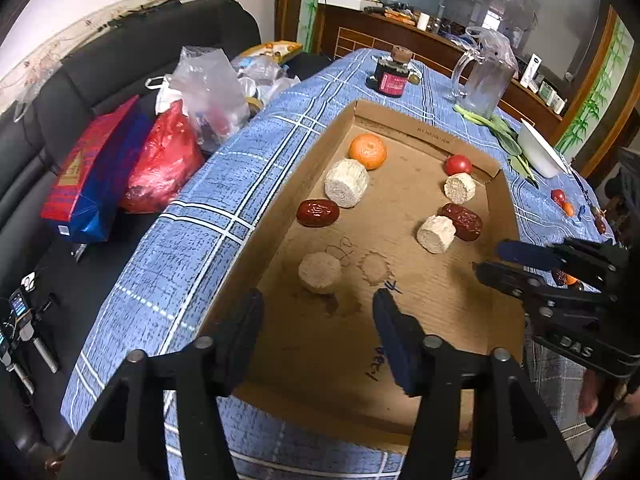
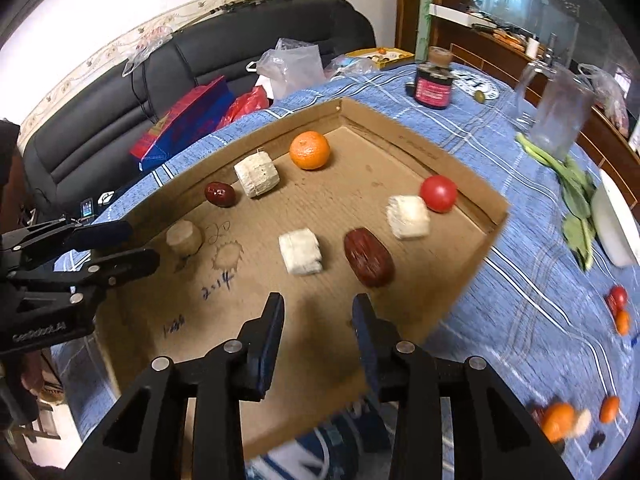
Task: Organize fruits
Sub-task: 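Move both grippers back over the table toward the dark dates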
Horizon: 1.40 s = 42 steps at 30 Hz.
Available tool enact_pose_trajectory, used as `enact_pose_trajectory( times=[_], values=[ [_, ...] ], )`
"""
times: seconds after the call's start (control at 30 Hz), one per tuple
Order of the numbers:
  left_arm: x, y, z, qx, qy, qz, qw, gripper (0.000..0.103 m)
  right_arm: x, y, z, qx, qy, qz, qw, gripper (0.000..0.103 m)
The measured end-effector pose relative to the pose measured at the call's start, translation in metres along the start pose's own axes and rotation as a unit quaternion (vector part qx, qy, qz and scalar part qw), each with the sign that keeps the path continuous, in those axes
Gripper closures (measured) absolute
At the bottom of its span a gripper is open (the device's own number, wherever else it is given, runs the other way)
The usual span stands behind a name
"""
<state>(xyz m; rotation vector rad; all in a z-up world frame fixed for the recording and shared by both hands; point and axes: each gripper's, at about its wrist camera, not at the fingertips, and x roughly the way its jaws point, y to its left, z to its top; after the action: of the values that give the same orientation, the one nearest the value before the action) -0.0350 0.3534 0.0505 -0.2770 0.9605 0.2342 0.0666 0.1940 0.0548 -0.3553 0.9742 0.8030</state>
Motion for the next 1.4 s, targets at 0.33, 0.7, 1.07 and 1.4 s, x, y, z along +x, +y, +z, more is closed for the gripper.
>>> enact_pose_trajectory(
  times=[0.33, 0.7, 1.07, 1.4],
  values=[
    [-0.031, -0.053, -0.008, 0.031, -0.039, 0.007, 0.9988, 0.028, -0.057, -0.038, -0.06, 0.059, -0.021, -0.014, 0.998, 0.047],
    [-0.018, -0.19, -0.018, 0.133, -0.015, -0.046, 0.9899, 0.022, -0.117, -0.151, -0.163, 0.179, -0.023, -0.084, 0.98, 0.048],
    [0.009, -0.28, -0.048, 0.191, 0.032, -0.059, 0.9792, 0.022, -0.137, -0.258, -0.205, 0.235, -0.029, -0.131, 0.963, 0.048],
    [0.025, -0.296, -0.048, 0.182, 0.051, -0.042, 0.981, 0.022, -0.096, -0.274, -0.183, 0.184, -0.023, -0.115, 0.976, 0.048]
  ],
)
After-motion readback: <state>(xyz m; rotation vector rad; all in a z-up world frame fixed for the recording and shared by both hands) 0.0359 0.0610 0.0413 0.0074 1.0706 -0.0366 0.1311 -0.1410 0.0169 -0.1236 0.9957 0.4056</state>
